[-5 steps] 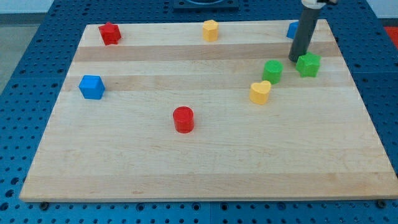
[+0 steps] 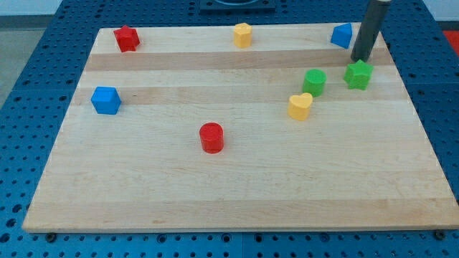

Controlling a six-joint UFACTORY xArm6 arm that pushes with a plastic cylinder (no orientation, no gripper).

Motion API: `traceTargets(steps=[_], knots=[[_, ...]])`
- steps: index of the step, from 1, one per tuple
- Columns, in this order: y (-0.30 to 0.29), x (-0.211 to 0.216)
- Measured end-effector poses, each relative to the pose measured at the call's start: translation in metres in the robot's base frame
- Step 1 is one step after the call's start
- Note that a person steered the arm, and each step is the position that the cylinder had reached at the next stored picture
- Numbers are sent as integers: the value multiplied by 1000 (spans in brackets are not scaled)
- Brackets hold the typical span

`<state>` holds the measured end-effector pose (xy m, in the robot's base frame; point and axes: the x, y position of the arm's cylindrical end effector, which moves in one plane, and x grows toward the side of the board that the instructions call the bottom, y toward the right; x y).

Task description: Push the green star to the bottom right of the green circle

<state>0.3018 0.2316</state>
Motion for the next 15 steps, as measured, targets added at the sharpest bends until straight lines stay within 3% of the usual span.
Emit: traceTargets(steps=[12, 15], knots=[[14, 133], [-47, 137]])
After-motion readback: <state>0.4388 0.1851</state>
